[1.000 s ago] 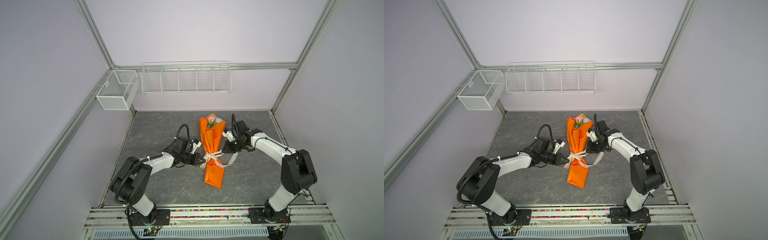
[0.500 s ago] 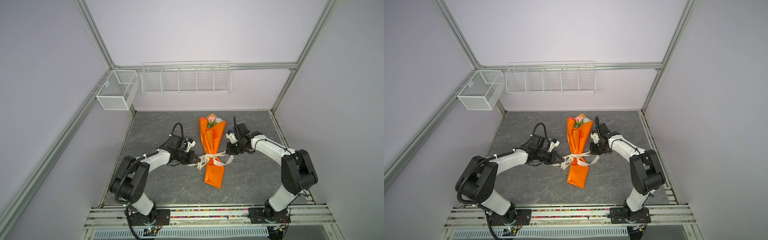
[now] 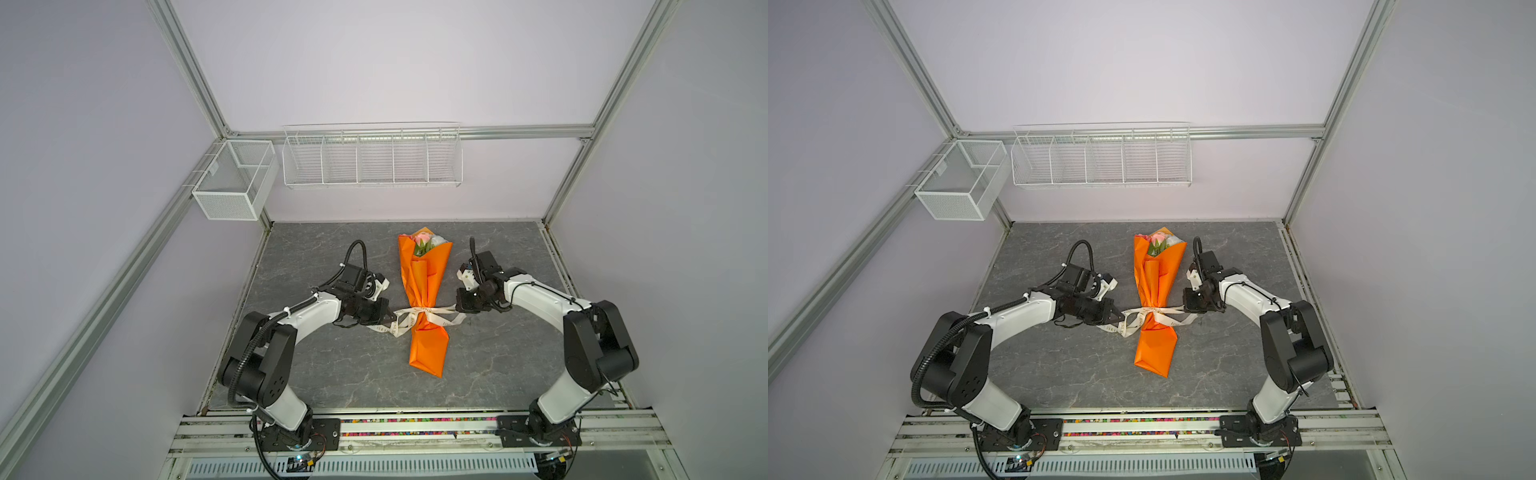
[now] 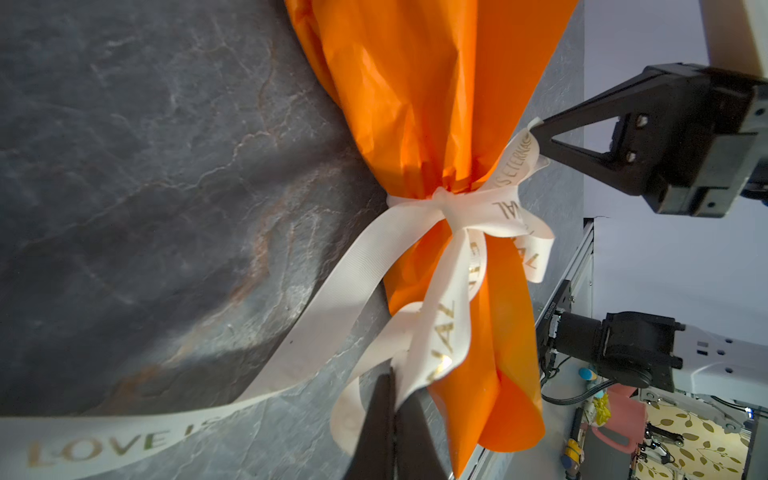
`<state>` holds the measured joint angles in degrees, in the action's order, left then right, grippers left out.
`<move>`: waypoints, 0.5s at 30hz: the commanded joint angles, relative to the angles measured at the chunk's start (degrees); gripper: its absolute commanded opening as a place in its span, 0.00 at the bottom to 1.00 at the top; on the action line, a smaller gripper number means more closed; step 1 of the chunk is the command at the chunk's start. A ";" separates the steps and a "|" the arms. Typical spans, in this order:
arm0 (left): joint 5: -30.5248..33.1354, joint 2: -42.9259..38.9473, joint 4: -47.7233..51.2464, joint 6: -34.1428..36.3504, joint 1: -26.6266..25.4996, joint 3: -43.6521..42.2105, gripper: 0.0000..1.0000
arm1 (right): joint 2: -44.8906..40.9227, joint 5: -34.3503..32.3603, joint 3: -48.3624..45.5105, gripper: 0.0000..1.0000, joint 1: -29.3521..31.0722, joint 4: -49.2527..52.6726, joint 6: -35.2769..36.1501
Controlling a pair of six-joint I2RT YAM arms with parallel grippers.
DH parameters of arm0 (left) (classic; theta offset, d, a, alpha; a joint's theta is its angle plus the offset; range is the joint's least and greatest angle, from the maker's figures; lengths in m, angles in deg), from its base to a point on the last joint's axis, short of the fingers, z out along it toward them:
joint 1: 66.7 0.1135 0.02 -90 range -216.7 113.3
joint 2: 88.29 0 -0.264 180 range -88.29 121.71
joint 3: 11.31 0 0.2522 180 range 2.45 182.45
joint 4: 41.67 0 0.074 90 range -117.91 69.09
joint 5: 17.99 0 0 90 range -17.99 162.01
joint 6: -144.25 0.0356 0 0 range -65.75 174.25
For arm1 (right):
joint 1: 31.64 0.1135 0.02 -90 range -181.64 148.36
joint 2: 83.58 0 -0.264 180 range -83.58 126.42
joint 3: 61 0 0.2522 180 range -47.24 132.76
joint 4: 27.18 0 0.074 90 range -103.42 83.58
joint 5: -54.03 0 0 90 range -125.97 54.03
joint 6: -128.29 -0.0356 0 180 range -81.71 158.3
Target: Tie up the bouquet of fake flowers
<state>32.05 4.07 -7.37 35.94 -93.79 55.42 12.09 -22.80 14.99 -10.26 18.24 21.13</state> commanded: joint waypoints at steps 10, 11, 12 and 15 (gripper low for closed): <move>0.08 -0.26 0.72 0.67 0.22 1.35 0.00 | -9.56 -3.46 -7.87 0.07 -0.36 -2.98 -2.15; 1.04 -0.10 1.46 1.06 0.26 1.54 0.00 | -9.76 -5.22 -8.41 0.07 -0.36 -3.26 -3.56; 2.67 0.10 2.65 1.40 0.27 1.97 0.00 | -9.89 -6.60 -8.84 0.07 -0.44 -3.71 -4.61; 5.74 0.93 4.53 1.94 0.34 3.13 0.00 | -9.73 -10.25 -8.93 0.07 -0.38 -4.92 -6.20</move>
<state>34.17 4.20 -5.45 36.73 -93.79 56.36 2.78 -27.04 6.78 -10.30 14.11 17.85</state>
